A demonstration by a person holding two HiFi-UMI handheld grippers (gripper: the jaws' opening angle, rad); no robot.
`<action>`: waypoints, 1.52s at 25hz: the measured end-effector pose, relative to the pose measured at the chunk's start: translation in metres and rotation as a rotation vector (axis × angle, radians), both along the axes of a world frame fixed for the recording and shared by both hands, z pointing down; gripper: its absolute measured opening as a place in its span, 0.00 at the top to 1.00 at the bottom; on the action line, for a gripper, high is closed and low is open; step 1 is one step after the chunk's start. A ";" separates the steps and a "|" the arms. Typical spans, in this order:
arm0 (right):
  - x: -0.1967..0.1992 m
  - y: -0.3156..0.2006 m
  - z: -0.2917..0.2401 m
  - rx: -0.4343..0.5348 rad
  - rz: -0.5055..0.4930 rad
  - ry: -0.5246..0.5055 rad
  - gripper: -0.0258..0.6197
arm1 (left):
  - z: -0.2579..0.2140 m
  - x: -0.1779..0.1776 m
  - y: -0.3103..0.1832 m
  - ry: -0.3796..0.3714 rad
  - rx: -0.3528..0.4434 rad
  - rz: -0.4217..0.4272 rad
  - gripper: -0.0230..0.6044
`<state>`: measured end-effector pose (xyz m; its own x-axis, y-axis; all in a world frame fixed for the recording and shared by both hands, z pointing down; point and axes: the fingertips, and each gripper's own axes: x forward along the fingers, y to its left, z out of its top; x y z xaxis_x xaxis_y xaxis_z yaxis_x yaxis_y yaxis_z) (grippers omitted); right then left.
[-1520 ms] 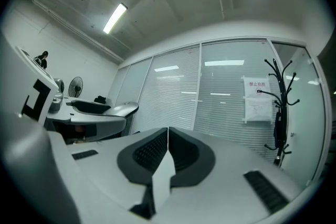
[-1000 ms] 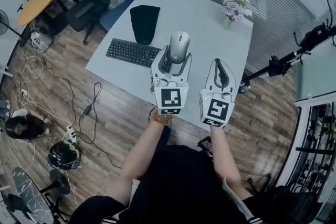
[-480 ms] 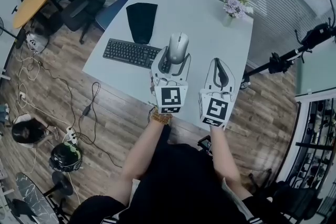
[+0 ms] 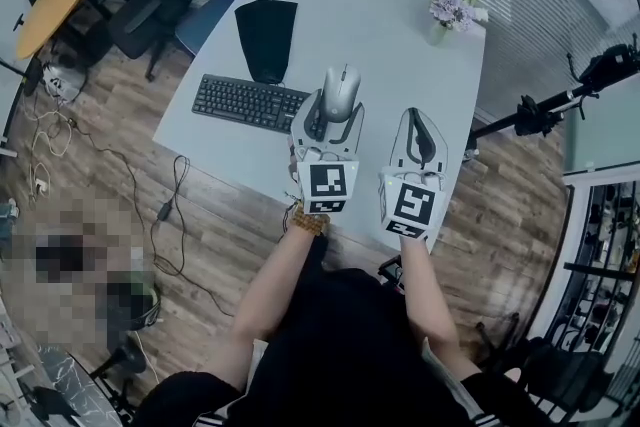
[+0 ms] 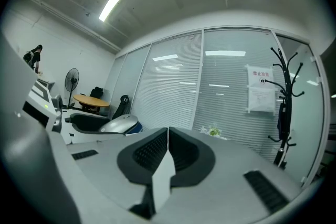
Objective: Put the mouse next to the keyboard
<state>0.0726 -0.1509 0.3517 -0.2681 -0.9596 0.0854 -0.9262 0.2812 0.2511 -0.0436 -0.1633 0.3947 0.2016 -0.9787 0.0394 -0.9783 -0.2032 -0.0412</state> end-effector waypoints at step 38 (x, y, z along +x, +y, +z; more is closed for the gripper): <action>0.058 -0.046 0.044 -0.072 0.099 0.057 0.96 | 0.156 0.018 -0.042 -0.019 -0.234 0.096 0.49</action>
<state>0.1309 -0.1968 0.3960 -0.1649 -0.9719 0.1678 -0.9353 0.2081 0.2862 -0.0261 -0.2054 0.5511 0.2899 -0.9189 0.2676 -0.9536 -0.3009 -0.0001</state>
